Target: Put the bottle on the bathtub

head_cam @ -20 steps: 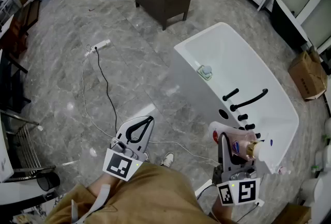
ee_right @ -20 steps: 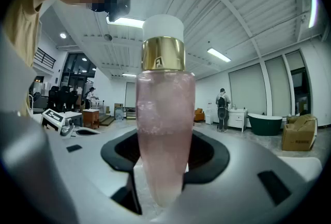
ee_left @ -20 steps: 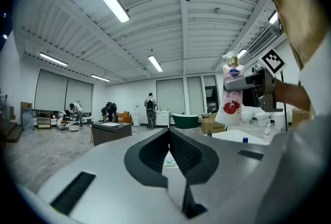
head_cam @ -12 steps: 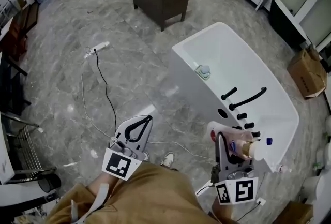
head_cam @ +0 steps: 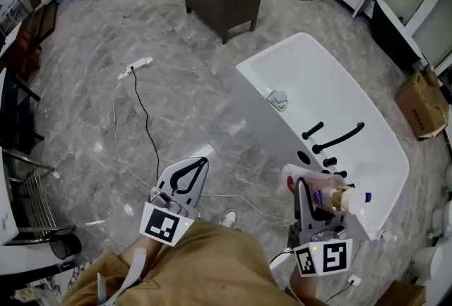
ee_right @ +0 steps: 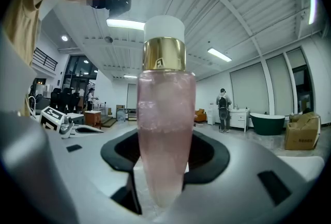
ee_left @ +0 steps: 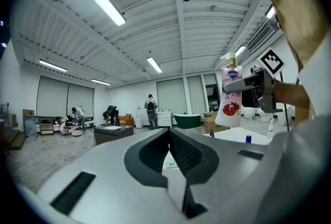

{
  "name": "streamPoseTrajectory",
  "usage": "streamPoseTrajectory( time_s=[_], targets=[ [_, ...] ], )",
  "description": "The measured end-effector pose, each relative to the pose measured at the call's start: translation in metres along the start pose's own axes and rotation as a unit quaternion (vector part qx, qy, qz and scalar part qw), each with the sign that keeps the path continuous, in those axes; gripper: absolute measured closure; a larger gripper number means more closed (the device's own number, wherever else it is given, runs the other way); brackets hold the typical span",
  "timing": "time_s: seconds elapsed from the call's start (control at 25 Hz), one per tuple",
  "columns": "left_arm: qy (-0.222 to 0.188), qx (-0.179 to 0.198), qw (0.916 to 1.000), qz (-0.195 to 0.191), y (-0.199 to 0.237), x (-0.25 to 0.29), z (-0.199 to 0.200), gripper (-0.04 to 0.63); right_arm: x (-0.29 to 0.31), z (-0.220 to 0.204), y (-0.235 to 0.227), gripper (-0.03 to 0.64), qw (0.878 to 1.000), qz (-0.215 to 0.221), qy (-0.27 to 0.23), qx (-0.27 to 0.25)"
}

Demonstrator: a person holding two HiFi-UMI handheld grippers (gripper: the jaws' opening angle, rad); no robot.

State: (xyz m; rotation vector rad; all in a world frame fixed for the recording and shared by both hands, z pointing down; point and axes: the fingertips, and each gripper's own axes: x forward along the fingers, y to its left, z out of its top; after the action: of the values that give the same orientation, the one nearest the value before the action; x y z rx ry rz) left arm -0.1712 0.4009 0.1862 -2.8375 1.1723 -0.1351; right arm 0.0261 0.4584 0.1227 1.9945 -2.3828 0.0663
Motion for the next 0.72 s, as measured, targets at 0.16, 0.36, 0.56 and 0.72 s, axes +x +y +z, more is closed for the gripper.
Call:
streamPoseTrajectory(
  time_s=[0.16,0.36,0.56,0.72],
  targets=[
    [0.005,0.002,0.9999,0.014,-0.012,0.011,0.002,0.588,0.002,-0.003,-0.017,0.383,1.000,0.014,-0.001,0.002],
    [0.009,0.001,0.9993,0.038,-0.028,0.023,0.000,0.588,0.003,-0.012,-0.037,0.383,0.999,0.036,-0.001,-0.004],
    [0.012,0.012,0.9984,0.054,-0.037,0.035,0.001,0.588,0.009,-0.019,-0.054,0.383,0.999,0.049,0.002,-0.004],
    [0.008,0.009,0.9979,0.063,-0.036,0.042,-0.001,0.588,0.014,-0.028,-0.057,0.383,0.999,0.051,0.008,-0.011]
  ],
)
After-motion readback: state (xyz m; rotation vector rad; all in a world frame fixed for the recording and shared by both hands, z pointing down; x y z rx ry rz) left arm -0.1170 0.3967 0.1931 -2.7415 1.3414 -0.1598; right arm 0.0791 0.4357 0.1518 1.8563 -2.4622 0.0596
